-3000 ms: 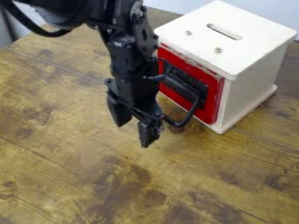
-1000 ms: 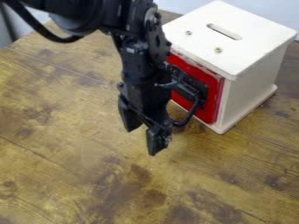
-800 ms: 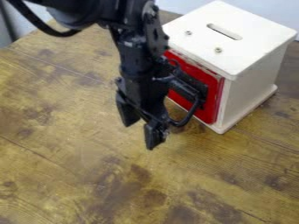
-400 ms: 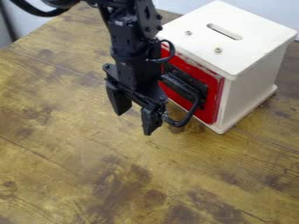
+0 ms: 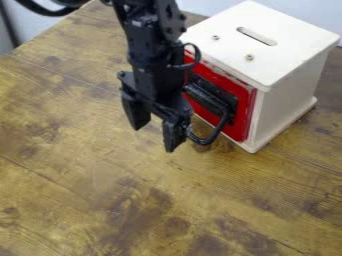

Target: Close the drawer

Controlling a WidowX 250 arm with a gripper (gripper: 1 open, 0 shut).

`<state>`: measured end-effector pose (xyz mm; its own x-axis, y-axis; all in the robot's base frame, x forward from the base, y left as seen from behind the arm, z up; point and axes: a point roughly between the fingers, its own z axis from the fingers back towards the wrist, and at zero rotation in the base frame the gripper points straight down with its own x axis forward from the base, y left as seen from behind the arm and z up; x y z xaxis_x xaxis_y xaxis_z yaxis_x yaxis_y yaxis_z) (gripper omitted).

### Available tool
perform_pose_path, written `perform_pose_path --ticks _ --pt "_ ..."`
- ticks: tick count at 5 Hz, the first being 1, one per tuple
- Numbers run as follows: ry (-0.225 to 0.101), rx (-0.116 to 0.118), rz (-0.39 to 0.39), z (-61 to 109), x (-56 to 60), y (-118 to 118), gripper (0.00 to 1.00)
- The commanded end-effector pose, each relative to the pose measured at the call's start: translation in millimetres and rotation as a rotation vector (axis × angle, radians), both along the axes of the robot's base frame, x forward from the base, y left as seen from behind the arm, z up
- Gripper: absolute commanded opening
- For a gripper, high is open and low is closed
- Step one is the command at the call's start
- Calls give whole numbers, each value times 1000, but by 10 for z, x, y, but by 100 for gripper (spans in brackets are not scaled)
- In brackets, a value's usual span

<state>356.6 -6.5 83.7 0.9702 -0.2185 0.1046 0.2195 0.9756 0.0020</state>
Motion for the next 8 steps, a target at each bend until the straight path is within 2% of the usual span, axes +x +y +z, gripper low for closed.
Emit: perform_pose_path --ticks 1,2,4,5,7,8 --pt "-95 1 7 341 100 -28 100" --pt "-86 1 23 314 121 -7 100" --pt "-52 -1 53 27 136 36 100" --pt "-43 -1 33 -20 108 32 100" --pt "-49 0 2 69 85 34 100" --pt "-65 0 -46 182 45 -12 100"
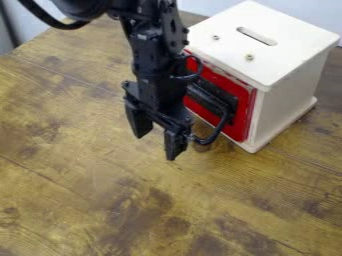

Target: Close the drawer

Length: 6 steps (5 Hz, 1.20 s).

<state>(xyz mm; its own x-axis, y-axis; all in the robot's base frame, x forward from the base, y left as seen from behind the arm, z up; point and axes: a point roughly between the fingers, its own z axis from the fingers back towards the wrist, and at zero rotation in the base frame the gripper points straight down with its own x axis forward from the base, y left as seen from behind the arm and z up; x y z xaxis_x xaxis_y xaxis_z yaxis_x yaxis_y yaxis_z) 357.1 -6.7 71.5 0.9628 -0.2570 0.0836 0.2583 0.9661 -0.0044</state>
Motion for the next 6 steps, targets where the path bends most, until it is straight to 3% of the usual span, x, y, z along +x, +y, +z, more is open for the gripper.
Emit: perform_pose_path --ticks 1,2,3,6 --pt "-103 2 -49 435 6 -56 100" --pt "-93 -6 -74 492 16 6 100" --pt "-103 4 -97 445 53 70 100" --pt "-86 0 -90 420 16 156 100"
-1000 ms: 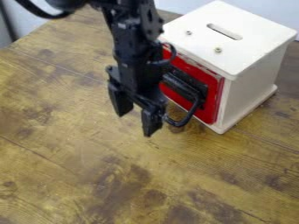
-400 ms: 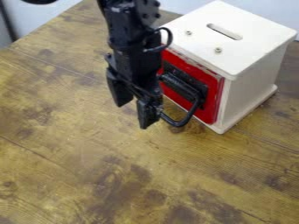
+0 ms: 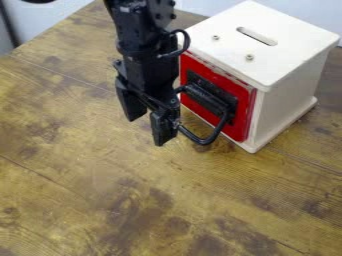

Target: Close the drawer

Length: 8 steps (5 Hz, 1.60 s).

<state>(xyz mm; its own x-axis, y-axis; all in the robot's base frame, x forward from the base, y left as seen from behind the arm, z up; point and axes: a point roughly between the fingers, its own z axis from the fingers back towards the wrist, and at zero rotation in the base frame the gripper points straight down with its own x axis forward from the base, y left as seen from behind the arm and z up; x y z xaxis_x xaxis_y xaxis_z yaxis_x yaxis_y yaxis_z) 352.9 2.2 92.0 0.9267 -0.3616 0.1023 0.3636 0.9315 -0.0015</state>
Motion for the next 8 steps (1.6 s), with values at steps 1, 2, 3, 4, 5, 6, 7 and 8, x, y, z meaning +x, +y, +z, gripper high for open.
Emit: perform_pose_path --ticks 1,2,3,4,5,6,7,8 --pt "-65 -1 -33 154 91 57 100" --pt "-60 -1 -69 93 121 53 100" --pt "-70 13 23 164 177 22 100" --pt "-62 4 32 217 205 -28 100" --pt "-61 2 44 340 87 8 100" --pt "-82 11 54 456 -28 43 100" --pt "-69 4 76 559 -63 123 100" --pt "-100 12 71 627 -102 178 100"
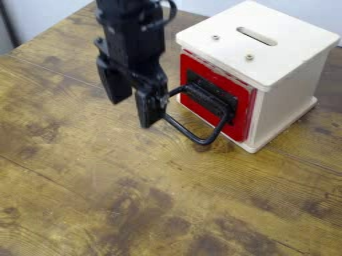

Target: Close the drawer

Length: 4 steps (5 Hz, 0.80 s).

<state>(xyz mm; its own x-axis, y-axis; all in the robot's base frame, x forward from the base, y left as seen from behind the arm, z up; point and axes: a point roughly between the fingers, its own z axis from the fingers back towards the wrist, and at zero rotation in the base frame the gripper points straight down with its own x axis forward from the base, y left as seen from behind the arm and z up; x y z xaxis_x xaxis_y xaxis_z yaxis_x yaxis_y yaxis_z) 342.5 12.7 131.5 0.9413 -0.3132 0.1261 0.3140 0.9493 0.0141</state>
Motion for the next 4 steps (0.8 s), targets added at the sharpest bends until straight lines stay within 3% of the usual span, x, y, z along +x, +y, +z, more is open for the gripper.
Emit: perform_pose_path --ticks 1,3,4 --pt "-45 -8 -35 335 17 168 100" --pt "-26 -1 -93 376 32 273 100" --pt "-25 4 -90 335 48 210 100"
